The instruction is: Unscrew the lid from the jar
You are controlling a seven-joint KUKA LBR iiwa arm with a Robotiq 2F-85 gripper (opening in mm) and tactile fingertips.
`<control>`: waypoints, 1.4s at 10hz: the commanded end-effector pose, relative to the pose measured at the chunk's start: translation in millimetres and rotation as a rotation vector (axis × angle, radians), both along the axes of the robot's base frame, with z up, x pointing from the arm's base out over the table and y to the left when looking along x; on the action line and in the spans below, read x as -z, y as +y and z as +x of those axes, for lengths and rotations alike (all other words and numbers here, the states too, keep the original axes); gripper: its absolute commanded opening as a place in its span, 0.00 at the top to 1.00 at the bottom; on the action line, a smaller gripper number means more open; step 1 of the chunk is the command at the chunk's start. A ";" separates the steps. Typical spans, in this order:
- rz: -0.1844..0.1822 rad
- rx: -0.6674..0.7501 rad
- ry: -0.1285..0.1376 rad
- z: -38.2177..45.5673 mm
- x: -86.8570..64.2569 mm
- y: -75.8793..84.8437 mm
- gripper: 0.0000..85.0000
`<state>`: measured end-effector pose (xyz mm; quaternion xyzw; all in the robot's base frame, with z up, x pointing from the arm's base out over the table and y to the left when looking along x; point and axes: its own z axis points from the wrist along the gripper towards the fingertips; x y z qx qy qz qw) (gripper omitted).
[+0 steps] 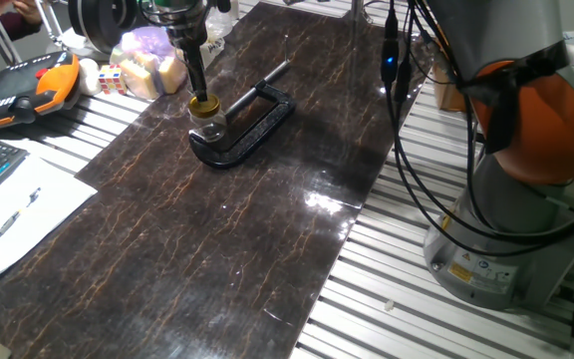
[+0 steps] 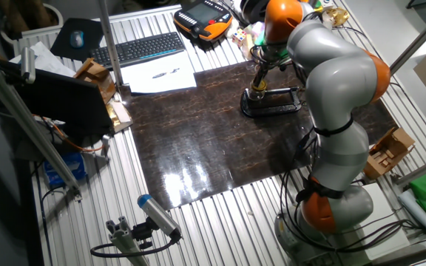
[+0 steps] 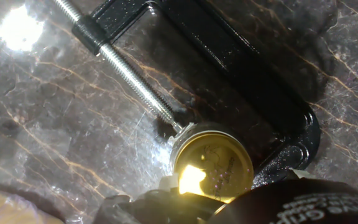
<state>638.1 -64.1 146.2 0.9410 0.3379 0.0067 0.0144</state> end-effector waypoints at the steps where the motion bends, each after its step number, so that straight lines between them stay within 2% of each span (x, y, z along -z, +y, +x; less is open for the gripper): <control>1: 0.000 -0.002 0.000 -0.3 1.7 -0.2 0.00; 8: 0.001 0.009 -0.001 -0.8 6.7 -0.2 0.00; 14: 0.018 0.009 -0.020 -3.8 32.5 -4.5 0.00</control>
